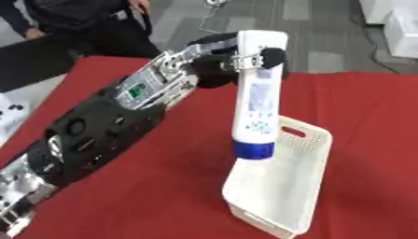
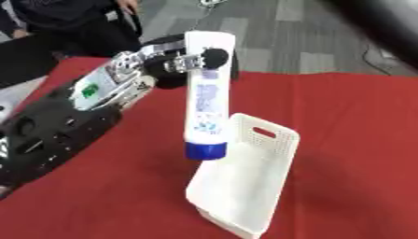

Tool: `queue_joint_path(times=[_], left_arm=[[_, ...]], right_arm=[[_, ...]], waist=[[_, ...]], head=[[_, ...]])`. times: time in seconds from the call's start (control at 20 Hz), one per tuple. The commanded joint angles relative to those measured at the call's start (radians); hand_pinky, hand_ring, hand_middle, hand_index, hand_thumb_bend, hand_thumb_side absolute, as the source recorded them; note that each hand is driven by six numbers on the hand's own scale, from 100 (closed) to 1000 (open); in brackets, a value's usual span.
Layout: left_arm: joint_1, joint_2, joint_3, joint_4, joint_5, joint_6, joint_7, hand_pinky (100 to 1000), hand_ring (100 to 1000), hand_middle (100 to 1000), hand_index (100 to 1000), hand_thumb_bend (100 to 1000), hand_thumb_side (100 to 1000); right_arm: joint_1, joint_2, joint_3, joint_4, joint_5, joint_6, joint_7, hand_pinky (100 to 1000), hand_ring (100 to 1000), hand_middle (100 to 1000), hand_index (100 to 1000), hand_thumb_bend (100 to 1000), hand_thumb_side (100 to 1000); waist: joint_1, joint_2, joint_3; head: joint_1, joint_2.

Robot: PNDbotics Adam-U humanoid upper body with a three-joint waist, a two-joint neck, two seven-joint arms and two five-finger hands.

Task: Pick up objects on the table and place them in the box.

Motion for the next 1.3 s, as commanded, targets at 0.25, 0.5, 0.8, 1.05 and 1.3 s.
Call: queue_joint_path(times=[0.25, 0.5, 0.8, 1.05, 1.3], left_arm=[[0.0, 0.022, -0.006, 0.037, -0.141, -0.144, -0.013, 221, 263, 458, 836, 333, 1000], [0.006, 0.016, -0.004, 0.061, -0.17, -0.193, -0.051, 661, 515, 660, 954, 437, 1000], [0.078, 0.015, 0.117, -0.011, -0.121, -0.22, 0.048, 615, 487, 658, 916, 380, 1000], [0.245, -0.052, 0.322, -0.231, -0.126, -0.275, 0.361, 492, 418, 579, 864, 435, 925], [0.386, -0.156, 0.412, -0.434, -0.184, -0.295, 0.58, 395, 339, 485, 770, 438, 927]], right_arm=[[-0.02, -0.033, -0.006, -0.013, -0.011, -0.247, 0.252, 166, 336, 396, 400, 100, 1000], [-0.023, -0.035, -0.007, -0.013, -0.016, -0.246, 0.253, 166, 336, 396, 399, 100, 1000], [-0.022, -0.031, -0.012, -0.013, -0.016, -0.242, 0.252, 165, 336, 396, 401, 100, 1000], [0.003, -0.01, -0.014, -0.013, 0.005, -0.248, 0.254, 162, 334, 393, 404, 100, 1000], [0.046, 0.019, 0.001, -0.013, 0.031, -0.284, 0.248, 155, 329, 388, 407, 100, 1000]], waist=[[-0.001, -0.007, -0.006], [0.0, -0.007, -0.009], [-0.003, -0.005, -0.001], [-0.022, -0.001, 0.028], [-0.046, 0.002, 0.069]], head=[[-0.01, -0.004], [-0.012, -0.004], [-0.011, -0.004], [0.001, -0.004], [0.006, -0.004]])
